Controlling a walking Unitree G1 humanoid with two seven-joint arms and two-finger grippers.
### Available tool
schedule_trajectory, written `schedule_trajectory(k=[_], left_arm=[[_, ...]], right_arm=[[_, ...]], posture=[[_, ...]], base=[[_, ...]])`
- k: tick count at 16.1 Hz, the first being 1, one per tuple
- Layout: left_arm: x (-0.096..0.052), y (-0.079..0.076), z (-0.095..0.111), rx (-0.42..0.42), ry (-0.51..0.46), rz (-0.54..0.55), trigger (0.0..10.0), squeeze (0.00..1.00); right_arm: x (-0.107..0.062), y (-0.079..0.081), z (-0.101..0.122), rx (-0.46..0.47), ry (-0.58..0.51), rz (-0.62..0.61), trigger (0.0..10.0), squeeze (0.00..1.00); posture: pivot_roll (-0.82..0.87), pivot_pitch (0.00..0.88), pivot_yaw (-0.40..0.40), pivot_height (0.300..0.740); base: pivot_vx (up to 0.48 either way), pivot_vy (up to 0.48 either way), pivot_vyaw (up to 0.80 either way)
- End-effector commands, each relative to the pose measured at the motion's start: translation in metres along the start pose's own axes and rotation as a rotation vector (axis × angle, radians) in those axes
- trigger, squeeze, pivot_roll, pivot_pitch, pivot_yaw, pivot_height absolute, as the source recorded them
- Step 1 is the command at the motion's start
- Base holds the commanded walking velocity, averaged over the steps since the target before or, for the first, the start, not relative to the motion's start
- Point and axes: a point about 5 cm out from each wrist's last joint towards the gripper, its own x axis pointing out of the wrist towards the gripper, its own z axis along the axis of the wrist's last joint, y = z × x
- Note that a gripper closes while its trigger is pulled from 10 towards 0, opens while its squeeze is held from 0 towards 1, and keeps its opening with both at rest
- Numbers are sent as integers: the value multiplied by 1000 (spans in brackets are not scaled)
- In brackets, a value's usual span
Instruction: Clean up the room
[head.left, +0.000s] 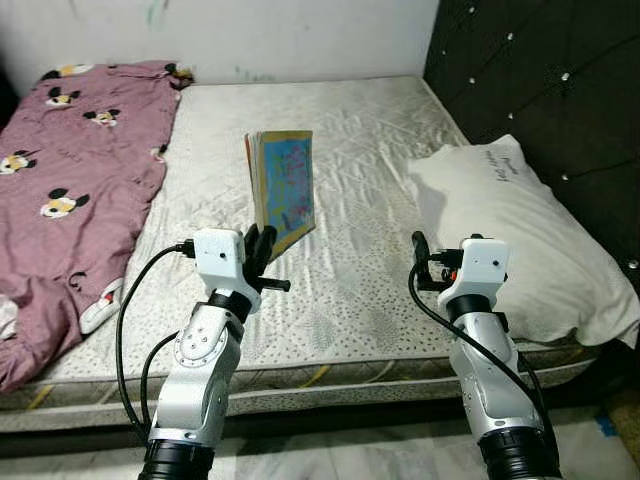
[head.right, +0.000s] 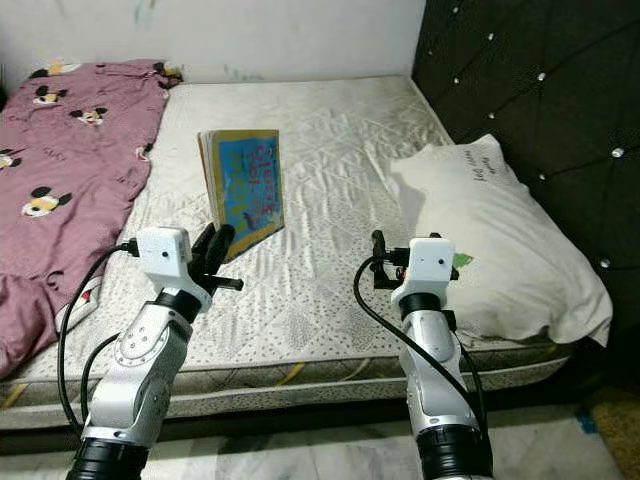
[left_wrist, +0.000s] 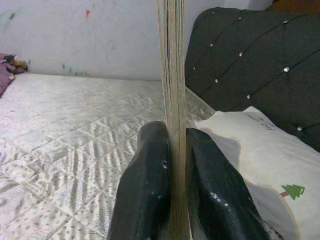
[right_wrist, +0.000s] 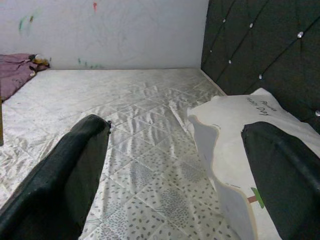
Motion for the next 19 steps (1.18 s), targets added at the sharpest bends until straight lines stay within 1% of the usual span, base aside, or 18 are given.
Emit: schedule_trajectory(k=[1,7,9,13,14,17,19], left_arm=[[1,-4,12,7,-55,-28,10000,0],[2,-5,12,13,-59,-38,10000,0],[2,-6,13,18,-65,-46,10000,0],[4,-5,14,19,-63,-47,10000,0],[4,-5,14,19,-62,-47,10000,0],[3,-6,13,16,-63,-48,10000,0],[3,-7,13,8,-60,-50,10000,0]], right_arm=[[2,1,3,-6,-3,8,10000,0],[3,1,2,-10,-5,8,10000,0],[3,1,3,-9,-5,9,10000,0],[4,2,3,-7,-8,9,10000,0],[5,2,4,-7,-10,8,10000,0],[2,-4,2,-13,-5,-14,10000,0],[2,-5,2,-13,-5,-15,10000,0]], posture=[[-99,108,26,740],[-96,95,27,740],[-95,91,28,740],[-94,89,30,740],[-93,93,30,740],[-94,98,33,740],[-97,102,33,740]], base=[[0,0,0],[0,0,0],[292,0,0],[357,0,-670],[326,0,0],[330,0,0],[341,0,0]])
